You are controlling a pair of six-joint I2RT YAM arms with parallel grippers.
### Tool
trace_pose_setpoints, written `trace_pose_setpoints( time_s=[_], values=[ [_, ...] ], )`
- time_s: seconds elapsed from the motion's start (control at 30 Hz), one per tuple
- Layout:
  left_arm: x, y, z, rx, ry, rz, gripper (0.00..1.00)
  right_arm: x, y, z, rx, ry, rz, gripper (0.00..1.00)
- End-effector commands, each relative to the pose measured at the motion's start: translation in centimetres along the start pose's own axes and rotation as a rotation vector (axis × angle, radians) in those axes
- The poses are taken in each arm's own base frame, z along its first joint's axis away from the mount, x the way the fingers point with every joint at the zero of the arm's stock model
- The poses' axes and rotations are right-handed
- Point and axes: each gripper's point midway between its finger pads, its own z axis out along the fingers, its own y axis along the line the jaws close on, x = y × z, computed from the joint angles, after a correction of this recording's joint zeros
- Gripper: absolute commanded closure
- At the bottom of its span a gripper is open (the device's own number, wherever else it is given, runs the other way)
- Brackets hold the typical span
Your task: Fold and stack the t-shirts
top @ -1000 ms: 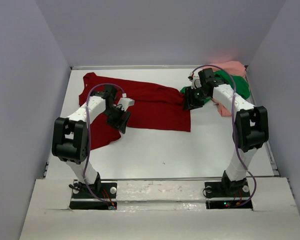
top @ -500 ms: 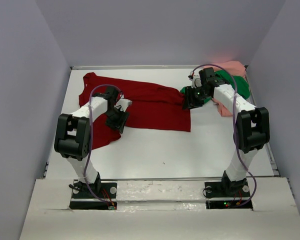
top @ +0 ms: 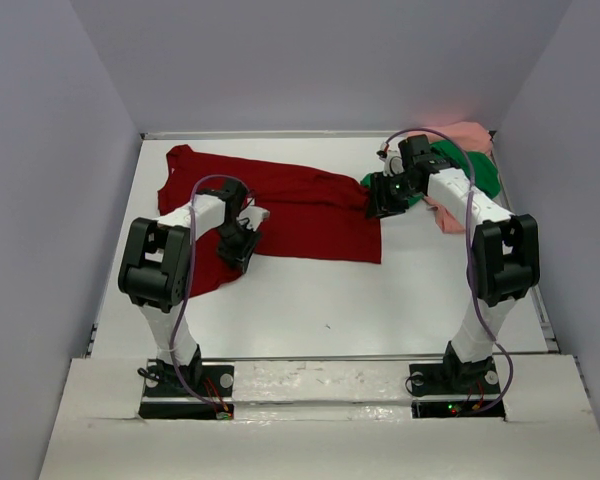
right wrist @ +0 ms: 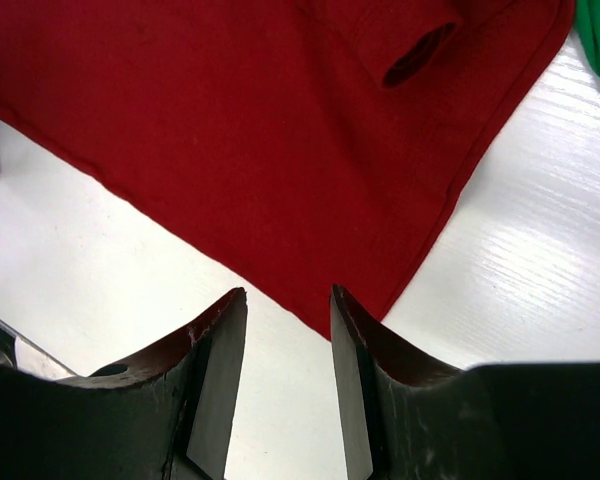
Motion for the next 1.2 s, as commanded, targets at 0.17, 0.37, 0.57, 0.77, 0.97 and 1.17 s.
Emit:
trace_pose_setpoints(
  time_s=[0.17, 0.37, 0.57, 0.77, 0.97, 1.17],
  values=[
    [0.3, 1.4, -0.6, -0.097, 0.026, -0.019, 0.55, -2.1, 0.8, -1.6, -0.034, -0.079, -0.032, 0.55],
    [0.4, 1.9, -0.6, -0.123, 0.033, -0.029, 1.00, -1.4, 0.6, -1.0, -0.043, -0.056, -0.030, 0.68],
    [0.3, 1.9, -0.9, -0.132, 0.017, -0.024, 1.00, 2.8, -1.5, 1.8, -0.020, 0.136, 0.006, 0.64],
    [0.1, 1.9, -1.4, -0.137, -0.001, -0.023, 1.00, 5.9, -2.2, 0.2, -0.016, 0.227, -0.002, 0.40],
    [0.0, 1.9, -1.7, -0.140, -0.006, -0.021, 1.00, 7.8, -1.1, -2.6, -0.021, 0.277, -0.017, 0.39],
    [-0.1, 1.8, -2.0, -0.141, -0.016, -0.020, 1.00, 8.7, -0.4, -3.4, -0.048, 0.292, -0.006, 0.39]
  ],
)
